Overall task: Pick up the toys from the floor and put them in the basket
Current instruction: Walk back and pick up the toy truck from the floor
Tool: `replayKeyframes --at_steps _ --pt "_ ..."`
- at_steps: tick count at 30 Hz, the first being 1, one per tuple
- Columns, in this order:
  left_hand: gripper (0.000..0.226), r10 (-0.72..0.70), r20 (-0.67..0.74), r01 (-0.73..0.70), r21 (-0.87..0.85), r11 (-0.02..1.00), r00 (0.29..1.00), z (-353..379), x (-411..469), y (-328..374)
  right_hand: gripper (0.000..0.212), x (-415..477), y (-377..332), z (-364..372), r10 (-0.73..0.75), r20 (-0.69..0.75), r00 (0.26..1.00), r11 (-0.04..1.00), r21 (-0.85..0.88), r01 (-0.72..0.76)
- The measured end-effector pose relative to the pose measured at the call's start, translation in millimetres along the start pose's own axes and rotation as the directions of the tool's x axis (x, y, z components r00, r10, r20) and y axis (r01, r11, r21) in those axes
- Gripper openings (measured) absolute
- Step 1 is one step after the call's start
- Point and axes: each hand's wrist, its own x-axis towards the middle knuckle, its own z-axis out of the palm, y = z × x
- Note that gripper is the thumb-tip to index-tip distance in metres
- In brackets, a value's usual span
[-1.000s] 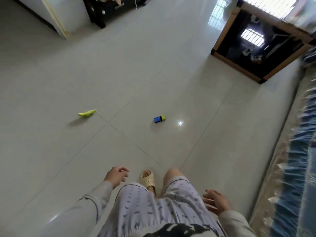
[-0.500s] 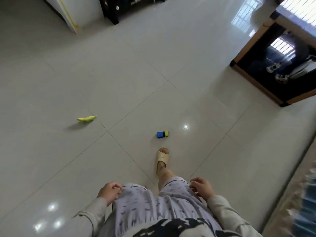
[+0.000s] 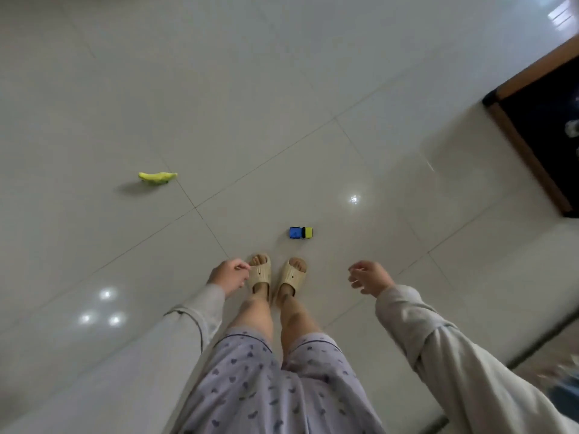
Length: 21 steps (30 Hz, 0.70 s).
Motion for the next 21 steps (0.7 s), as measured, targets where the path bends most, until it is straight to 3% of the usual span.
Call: replayKeyframes --at_steps 4,9,14,16,21 --pt "0.024 0.029 0.070 -0.033 0.069 0.997 0.997 10.3 47.8 34.8 0.011 63.3 -27.1 2.4 0.027 0.014 1.000 0.998 0.062 -0.028" --pt "0.018 0.023 0.090 -0.038 0.173 0.984 0.996 20.9 132.6 49.3 0.014 155.3 -31.7 33.7 0.067 0.033 0.997 0.992 0.109 -0.070" --pt "0.024 0.059 0.052 -0.068 0.211 0.975 0.997 44.6 247.5 37.2 0.039 269.6 -4.7 78.2 0.177 0.001 0.984 0.941 0.294 -0.169" --pt "0.019 0.048 0.060 -0.058 0.178 0.982 0.997 57.0 293.7 24.5 0.051 316.9 6.8 98.1 0.137 -0.025 0.990 0.962 0.240 -0.127" --pt "0.014 -0.008 0.079 -0.005 0.161 0.987 0.997 85.2 394.1 -25.1 0.073 414.9 39.4 147.6 -0.084 -0.224 0.971 0.995 -0.078 0.068"
